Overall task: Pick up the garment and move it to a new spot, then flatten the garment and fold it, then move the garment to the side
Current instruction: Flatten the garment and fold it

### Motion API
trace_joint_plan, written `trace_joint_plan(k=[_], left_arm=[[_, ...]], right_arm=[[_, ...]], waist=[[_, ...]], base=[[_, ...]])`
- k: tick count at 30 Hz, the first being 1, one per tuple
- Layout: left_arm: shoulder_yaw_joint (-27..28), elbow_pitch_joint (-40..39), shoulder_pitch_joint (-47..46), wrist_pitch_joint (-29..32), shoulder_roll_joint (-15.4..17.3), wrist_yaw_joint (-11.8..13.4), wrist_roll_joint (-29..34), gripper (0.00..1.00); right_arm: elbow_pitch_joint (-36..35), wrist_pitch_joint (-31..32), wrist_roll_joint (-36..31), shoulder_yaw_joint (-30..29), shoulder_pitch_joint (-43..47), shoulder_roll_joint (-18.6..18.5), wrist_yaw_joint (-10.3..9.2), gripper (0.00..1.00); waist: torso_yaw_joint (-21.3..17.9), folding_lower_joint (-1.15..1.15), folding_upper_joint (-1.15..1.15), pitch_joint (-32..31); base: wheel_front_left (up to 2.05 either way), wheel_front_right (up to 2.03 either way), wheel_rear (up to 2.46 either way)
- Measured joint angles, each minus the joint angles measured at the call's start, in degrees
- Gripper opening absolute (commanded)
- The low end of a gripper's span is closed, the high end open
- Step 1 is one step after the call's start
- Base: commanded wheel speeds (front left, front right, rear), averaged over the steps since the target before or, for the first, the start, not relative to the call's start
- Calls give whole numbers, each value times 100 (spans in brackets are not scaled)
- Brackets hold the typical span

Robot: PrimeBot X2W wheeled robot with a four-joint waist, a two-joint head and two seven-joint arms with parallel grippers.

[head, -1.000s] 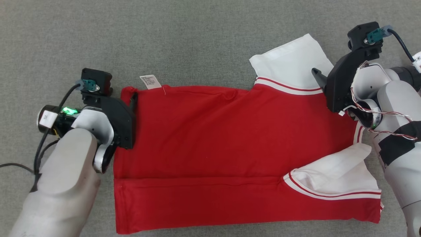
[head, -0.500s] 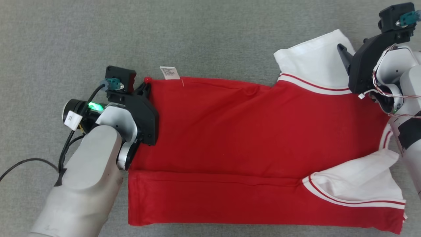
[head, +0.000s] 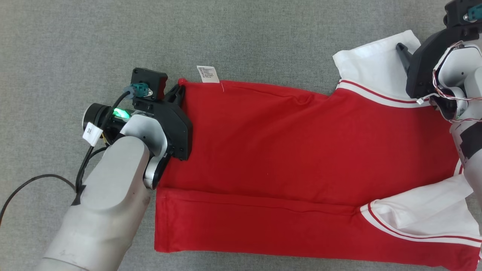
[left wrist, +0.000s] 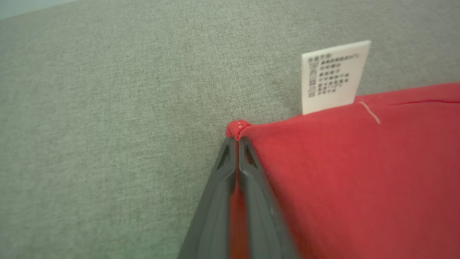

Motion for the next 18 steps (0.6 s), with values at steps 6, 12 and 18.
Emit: trace_joint_plan(k=[6, 12, 18], left_arm=[[74, 78, -13, -325, -16, 177, -34, 0], [200, 242, 46, -831, 14, 470, -32, 0], [229, 403, 166, -1021, 63, 546, -47, 0]], right_arm=[[91, -396, 5, 4, -62, 69, 10, 0], [57, -1305, -46, -65, -25, 45, 10, 0], [-29, -2074, -36, -48, 136, 34, 9, 0]], waist=[[-43, 1, 1, 13], [-93, 2, 2, -125], [-157, 2, 2, -355]], base=[[0, 0, 0], [0, 0, 0], [0, 0, 0]])
